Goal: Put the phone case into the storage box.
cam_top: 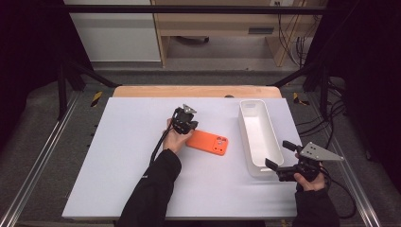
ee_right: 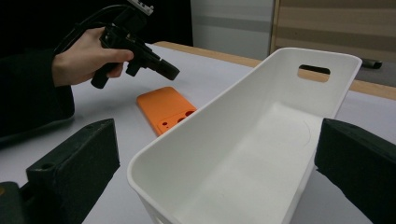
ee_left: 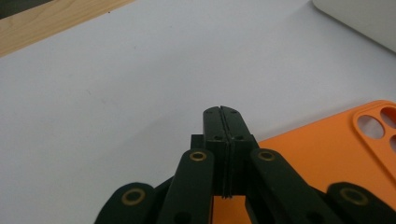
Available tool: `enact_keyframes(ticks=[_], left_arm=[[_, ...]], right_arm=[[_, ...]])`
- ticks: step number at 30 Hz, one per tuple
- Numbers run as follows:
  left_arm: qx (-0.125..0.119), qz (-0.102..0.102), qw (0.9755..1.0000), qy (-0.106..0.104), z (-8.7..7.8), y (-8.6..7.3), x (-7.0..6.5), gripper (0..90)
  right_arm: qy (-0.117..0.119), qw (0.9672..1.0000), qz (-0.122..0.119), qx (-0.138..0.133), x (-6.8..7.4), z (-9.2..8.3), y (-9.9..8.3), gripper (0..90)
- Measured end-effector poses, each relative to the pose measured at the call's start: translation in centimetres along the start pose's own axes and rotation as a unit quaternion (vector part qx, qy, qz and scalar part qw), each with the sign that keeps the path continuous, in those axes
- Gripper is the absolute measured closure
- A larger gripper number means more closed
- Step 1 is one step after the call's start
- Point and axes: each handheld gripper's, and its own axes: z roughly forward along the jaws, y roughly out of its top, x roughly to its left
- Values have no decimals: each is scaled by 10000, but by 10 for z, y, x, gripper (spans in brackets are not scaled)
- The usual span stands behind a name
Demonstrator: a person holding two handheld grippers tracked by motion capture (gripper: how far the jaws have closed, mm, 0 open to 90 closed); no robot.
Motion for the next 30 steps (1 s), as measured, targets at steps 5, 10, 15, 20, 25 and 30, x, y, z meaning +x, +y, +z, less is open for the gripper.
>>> enact_keyframes(ticks=[5,10,15,20,25,30], left_arm=[[89,22,10000,-11,7,-3,1,896],[167,152,9997,11,12,-5,-2,896],[173,189,9997,-8,13,-5,-1,896],[149,187,9997,45,17,-6,-1,895],[134,148,9998,30,18,-7,0,895],[193,187,9996,3,16,-7,0,896]], right_arm=[[-6,10000,-14,10,0,0,0,3],[-5,10000,-17,10,0,0,0,3],[-5,10000,-15,12,0,0,0,3],[7,10000,-16,14,0,1,0,3],[4,10000,-7,11,0,0,0,3],[7,10000,-17,9,0,0,0,3]])
